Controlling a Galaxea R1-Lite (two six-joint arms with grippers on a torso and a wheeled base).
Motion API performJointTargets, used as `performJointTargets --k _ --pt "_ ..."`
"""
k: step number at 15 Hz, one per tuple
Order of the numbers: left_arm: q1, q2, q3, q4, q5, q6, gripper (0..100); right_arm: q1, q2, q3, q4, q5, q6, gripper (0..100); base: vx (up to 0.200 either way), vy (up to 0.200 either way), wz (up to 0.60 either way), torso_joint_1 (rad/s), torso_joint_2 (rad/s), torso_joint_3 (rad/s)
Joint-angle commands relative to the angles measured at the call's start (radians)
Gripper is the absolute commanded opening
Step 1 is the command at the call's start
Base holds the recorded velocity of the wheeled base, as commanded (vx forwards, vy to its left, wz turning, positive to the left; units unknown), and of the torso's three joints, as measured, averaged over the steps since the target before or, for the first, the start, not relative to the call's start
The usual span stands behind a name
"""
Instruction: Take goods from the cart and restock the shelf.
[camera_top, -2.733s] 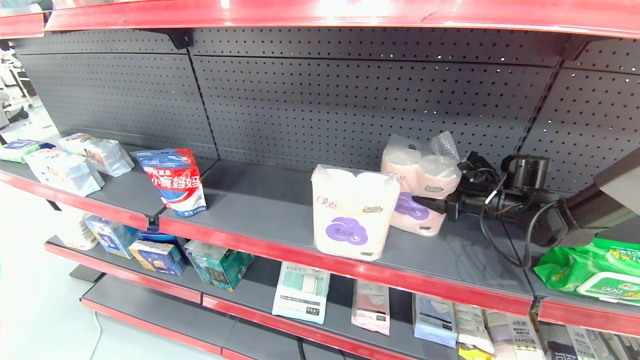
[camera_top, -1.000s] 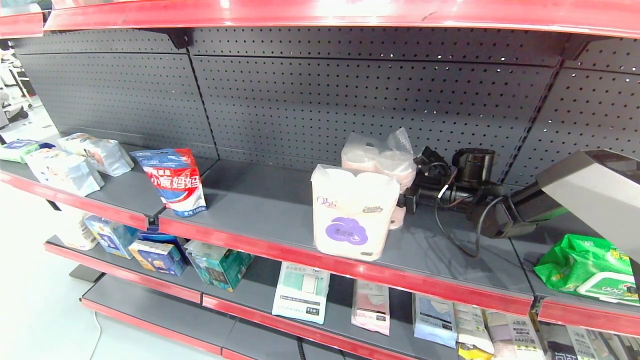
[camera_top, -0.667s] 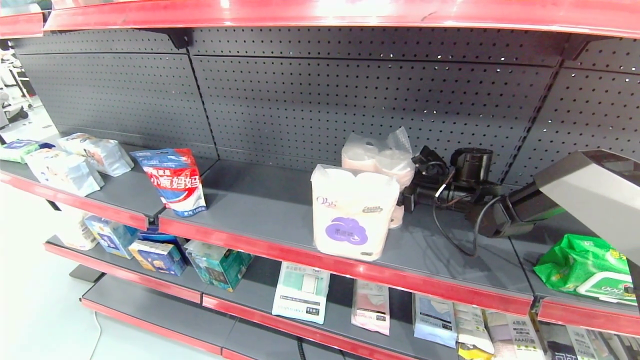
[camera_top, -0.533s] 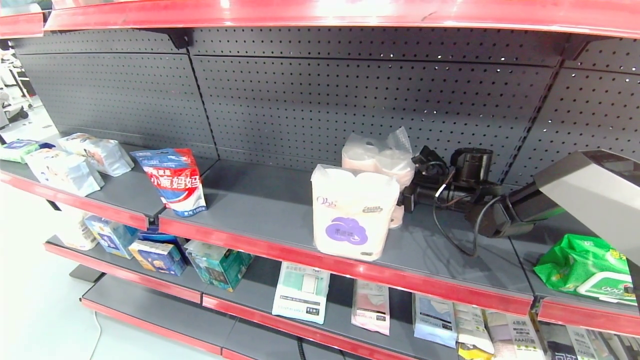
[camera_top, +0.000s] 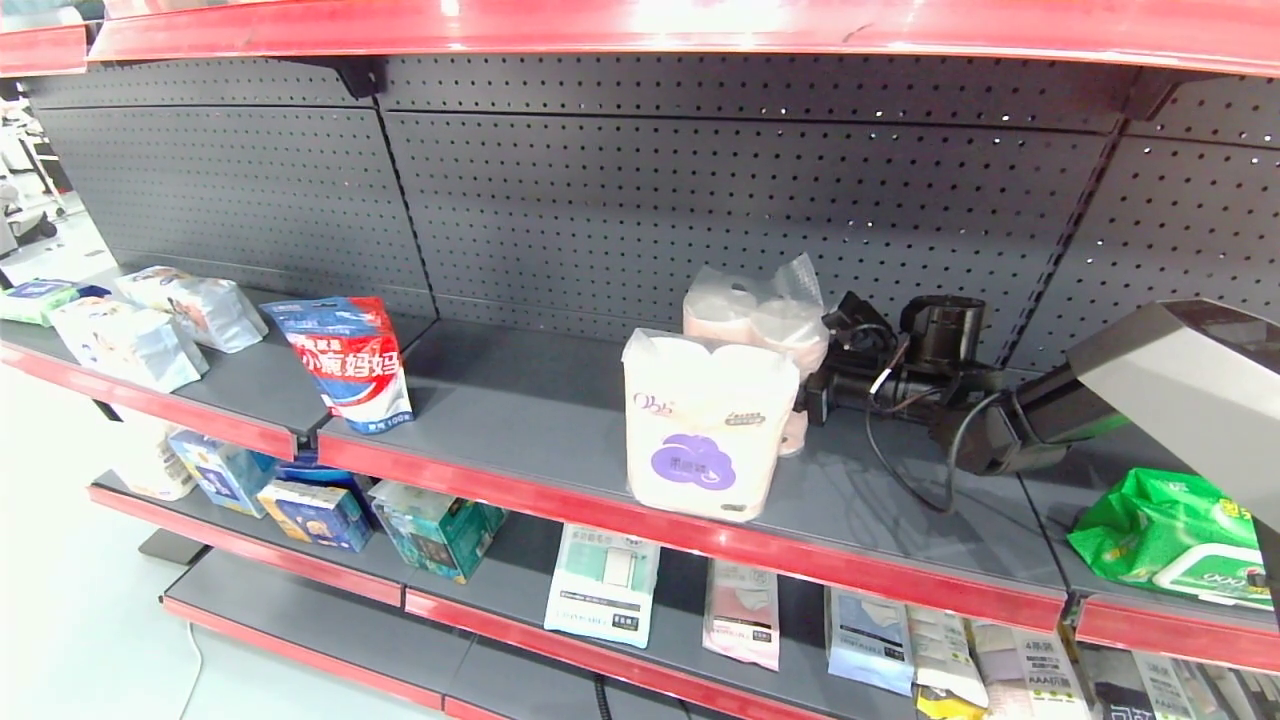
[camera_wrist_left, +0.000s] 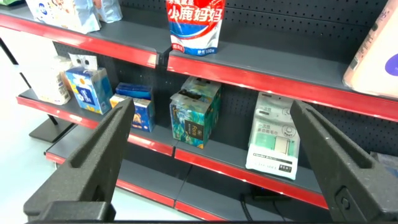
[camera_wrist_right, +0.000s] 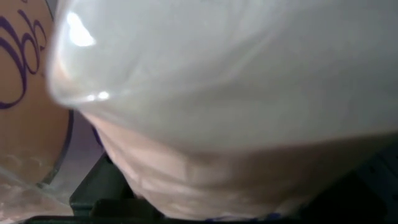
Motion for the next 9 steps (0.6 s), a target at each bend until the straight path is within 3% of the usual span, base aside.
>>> performJointTargets --k 1,9 --pt "0.0 0.0 0.0 -0.002 0.0 0.0 100 0.002 -0.001 0.004 -0.001 -0.001 0.003 0 0.0 0.0 0.0 0.0 0.0 0.0" --pt "0.0 0.0 0.0 0.0 0.0 0.0 100 0.014 -0.001 -0.003 -0.001 -0.001 0.016 0 0.0 0.0 0.0 0.0 0.0 0.0"
